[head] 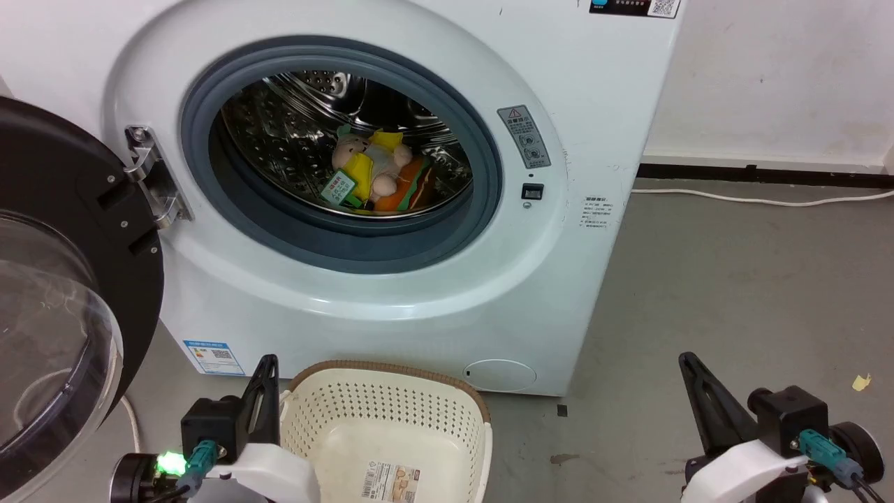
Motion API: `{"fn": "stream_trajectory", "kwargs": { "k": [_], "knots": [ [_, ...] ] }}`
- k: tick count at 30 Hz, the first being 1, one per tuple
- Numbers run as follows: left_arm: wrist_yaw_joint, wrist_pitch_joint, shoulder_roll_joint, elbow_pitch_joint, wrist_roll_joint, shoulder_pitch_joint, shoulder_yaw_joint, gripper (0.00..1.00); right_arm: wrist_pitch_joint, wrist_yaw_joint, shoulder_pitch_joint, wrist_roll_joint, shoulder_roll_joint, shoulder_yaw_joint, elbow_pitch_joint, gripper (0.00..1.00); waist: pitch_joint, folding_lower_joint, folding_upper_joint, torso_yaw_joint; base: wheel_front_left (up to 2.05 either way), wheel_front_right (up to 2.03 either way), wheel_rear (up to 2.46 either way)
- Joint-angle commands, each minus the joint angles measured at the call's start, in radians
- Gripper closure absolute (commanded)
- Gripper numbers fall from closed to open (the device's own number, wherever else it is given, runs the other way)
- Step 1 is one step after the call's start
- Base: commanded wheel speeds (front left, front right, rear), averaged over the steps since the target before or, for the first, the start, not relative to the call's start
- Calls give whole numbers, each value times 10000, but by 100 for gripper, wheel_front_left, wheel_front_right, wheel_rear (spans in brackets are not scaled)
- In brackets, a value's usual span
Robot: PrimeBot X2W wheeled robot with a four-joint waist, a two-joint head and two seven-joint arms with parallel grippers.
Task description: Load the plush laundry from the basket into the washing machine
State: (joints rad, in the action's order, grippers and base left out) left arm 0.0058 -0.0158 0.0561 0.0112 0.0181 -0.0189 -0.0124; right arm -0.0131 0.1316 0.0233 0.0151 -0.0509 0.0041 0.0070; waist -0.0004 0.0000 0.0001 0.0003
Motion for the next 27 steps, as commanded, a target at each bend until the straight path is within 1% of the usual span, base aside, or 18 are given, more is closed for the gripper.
{"fn": "stream_trajectory", "kwargs": {
  "k": [1, 27],
  "knots": [
    [-44, 87, -27, -78, -114, 176, 76, 100, 59, -9, -202, -94, 7, -34, -63, 100, 1, 0, -1, 0, 0, 0, 0],
    [-58, 158, -59, -112, -181, 189, 124, 100, 131, -9, -233, -151, 7, -41, -70, 100, 4, 0, -1, -3, 0, 0, 0]
  ]
}}
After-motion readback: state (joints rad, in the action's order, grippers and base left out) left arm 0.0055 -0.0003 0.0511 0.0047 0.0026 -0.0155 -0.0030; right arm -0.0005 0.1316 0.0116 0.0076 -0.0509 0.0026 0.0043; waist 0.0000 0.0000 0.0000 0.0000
